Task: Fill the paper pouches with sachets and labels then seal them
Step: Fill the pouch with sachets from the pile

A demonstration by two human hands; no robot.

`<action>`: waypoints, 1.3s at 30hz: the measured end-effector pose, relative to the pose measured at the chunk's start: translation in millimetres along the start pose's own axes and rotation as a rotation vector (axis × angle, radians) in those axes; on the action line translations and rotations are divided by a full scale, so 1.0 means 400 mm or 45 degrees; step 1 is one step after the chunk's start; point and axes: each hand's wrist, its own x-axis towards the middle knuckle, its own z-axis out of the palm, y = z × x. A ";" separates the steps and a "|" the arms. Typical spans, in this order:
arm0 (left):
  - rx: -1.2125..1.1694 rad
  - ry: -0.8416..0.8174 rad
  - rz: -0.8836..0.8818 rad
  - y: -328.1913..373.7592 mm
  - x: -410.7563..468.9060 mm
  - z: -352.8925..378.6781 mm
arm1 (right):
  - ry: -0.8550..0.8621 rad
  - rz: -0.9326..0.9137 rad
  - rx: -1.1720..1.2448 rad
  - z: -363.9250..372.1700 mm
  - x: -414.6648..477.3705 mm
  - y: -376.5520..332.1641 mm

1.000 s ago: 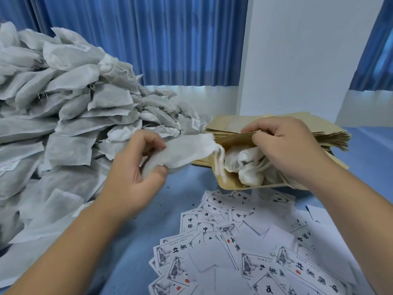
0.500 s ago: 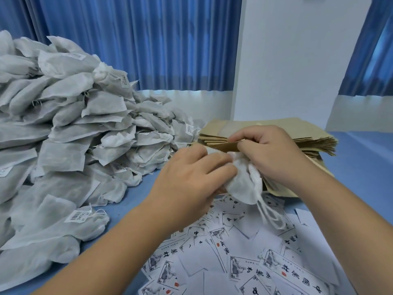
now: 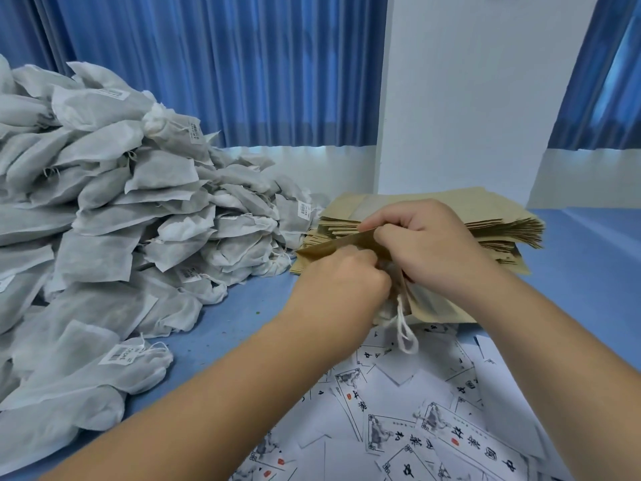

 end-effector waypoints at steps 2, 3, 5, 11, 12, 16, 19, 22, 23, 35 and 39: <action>0.023 -0.023 -0.095 0.007 0.021 -0.001 | -0.025 -0.021 -0.026 0.004 0.000 -0.001; -0.019 -0.039 -0.149 0.011 0.031 -0.004 | -0.032 -0.034 -0.035 0.003 -0.001 -0.002; -0.126 -0.105 -0.256 0.015 0.054 -0.006 | -0.049 -0.060 -0.040 -0.001 -0.002 -0.005; -0.495 -0.214 -0.332 0.000 0.099 0.031 | -0.054 -0.068 -0.053 -0.001 0.000 -0.007; -0.541 -0.234 -0.284 -0.005 0.099 0.031 | -0.043 -0.065 -0.054 -0.001 -0.001 -0.007; -1.080 -0.236 -0.321 -0.039 0.068 0.032 | -0.013 -0.066 -0.080 -0.011 -0.004 -0.013; -1.377 -0.131 -0.280 -0.053 0.018 0.024 | 0.073 -0.157 -0.201 -0.014 -0.005 -0.020; -1.059 0.212 -0.134 -0.067 -0.037 0.012 | 0.049 -0.201 -0.327 -0.011 -0.008 -0.021; -0.909 0.359 -0.095 -0.072 -0.060 0.006 | 0.023 -0.203 -0.353 -0.009 -0.009 -0.019; -0.334 -0.417 -0.023 0.102 -0.147 0.077 | 0.062 -0.196 -0.289 -0.025 -0.006 -0.009; -0.244 -0.450 -0.084 0.106 -0.131 0.091 | 0.068 -0.206 -0.301 -0.035 -0.004 -0.005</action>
